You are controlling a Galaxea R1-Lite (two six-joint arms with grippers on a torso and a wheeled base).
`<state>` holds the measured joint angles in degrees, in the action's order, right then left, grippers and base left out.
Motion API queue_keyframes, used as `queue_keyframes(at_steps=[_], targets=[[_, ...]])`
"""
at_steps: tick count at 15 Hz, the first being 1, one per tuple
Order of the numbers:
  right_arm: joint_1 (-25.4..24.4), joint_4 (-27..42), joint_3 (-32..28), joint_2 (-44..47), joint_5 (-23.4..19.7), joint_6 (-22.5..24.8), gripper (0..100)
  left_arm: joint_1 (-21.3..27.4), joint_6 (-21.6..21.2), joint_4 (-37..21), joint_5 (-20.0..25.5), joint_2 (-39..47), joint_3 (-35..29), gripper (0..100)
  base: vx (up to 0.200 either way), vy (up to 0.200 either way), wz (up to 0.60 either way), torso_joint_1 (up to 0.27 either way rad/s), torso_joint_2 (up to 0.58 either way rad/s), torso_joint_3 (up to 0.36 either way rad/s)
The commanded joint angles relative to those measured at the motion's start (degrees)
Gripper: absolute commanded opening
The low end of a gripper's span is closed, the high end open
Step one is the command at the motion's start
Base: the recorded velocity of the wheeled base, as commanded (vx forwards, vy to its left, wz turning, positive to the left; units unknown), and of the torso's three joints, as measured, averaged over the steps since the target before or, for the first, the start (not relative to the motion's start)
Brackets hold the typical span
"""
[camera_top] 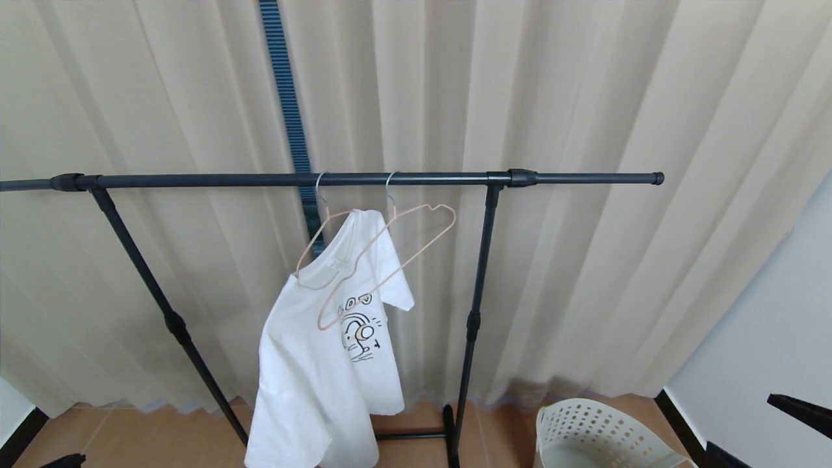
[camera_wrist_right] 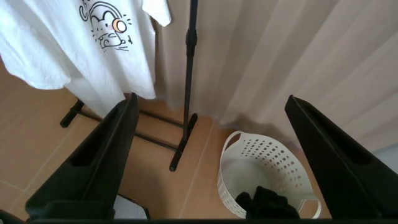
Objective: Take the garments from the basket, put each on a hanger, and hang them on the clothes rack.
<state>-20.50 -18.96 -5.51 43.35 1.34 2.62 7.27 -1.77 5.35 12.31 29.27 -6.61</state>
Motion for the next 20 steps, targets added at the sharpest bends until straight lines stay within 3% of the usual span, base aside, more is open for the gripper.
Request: queue_keyframes(at_steps=[1, 3, 7, 12, 17, 20], targets=[[0.03, 4.98, 4.98, -11.88, 0.15, 0.19, 100, -0.23, -0.08, -0.08, -0.18, -7.30, 4.06, 100, 0.000, 0.000, 0.00, 0.000, 0.00, 0.000], [0.38, 11.05, 4.54, -17.25, 0.42, 0.19, 100, -0.41, -0.08, -0.17, -0.27, -10.29, 5.64, 100, 0.000, 0.000, 0.00, 0.000, 0.00, 0.000], [1.87, 22.47, 4.19, -28.85, 1.21, -0.16, 100, -0.32, 0.19, -7.02, -0.27, -15.73, 5.55, 100, 0.000, 0.000, 0.00, 0.000, 0.00, 0.000], [8.46, 22.30, 4.19, -29.73, 1.56, -1.74, 100, -1.38, -3.77, -7.02, -1.33, -19.43, 5.90, 100, 0.000, 0.000, 0.00, 0.000, 0.00, 0.000], [18.92, 22.47, 4.19, -38.43, 1.91, -0.86, 100, -8.94, -6.32, -6.85, -2.12, -25.49, 6.08, 100, 0.000, 0.000, 0.00, 0.000, 0.00, 0.000], [21.21, 22.47, 4.28, -41.24, 2.17, -1.04, 100, -8.06, -2.80, -6.76, -1.68, -26.81, 6.08, 100, 0.000, 0.000, 0.00, 0.000, 0.00, 0.000]])
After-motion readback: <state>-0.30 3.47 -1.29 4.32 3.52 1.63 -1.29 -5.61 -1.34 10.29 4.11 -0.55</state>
